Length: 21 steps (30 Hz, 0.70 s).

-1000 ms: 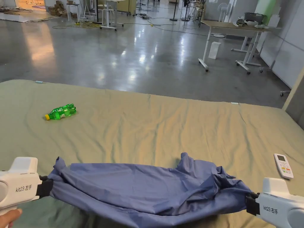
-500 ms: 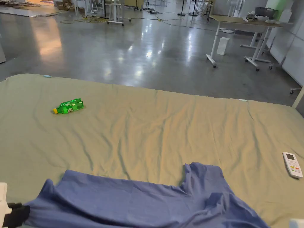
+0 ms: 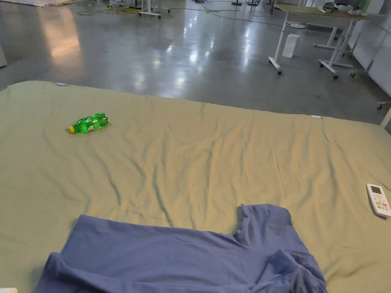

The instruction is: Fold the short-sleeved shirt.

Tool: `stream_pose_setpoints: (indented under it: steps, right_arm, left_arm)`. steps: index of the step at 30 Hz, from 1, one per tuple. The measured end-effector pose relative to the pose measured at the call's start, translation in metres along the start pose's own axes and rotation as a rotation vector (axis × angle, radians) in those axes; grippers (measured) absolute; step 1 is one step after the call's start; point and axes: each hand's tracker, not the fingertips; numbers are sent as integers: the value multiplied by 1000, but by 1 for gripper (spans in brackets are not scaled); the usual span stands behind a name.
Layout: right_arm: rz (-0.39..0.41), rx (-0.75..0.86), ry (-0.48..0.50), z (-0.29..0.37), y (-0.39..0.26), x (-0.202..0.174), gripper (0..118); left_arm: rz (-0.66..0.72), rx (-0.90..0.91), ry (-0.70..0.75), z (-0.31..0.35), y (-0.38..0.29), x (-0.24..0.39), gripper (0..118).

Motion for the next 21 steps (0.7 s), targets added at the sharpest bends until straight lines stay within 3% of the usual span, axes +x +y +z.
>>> stream_pose_setpoints:
  steps: [2, 4, 5, 6, 7, 8, 9, 18, 20, 21]
  right_arm:
    - [13, 3, -6, 1, 2, -3, 6]
    - [20, 20, -21, 7, 6, -6, 23]
    - [26, 36, -33, 15, 11, -11, 39]
    - [28, 63, -61, 21, 15, -14, 61]
    - [28, 94, -86, 28, 19, -17, 73]
    - [29, 136, -99, 36, 26, -21, 77]
    - [28, 190, -102, 46, 34, -25, 77]
    - [-37, 647, -58, 81, 91, -67, 75]
    - [-45, 735, -45, 91, 101, -79, 61]
    - [-40, 779, -43, 98, 106, -86, 45]
  left_arm:
    - [-17, -5, 5, -1, 3, 1, 6]
    - [-40, -2, 5, 3, 4, 3, 7]
    - [-48, 0, 8, 6, 6, 5, 12]
    - [-62, 10, 25, 10, 8, 9, 24]
    - [-78, 32, 41, 13, 9, 13, 38]
    - [-93, 65, 49, 17, 12, 17, 52]
    - [-97, 111, 40, 24, 16, 23, 63]
    - [-137, 543, -1, 70, 55, 90, 64]
    - [-131, 619, 4, 81, 59, 105, 63]
    - [-126, 661, 4, 86, 62, 111, 62]
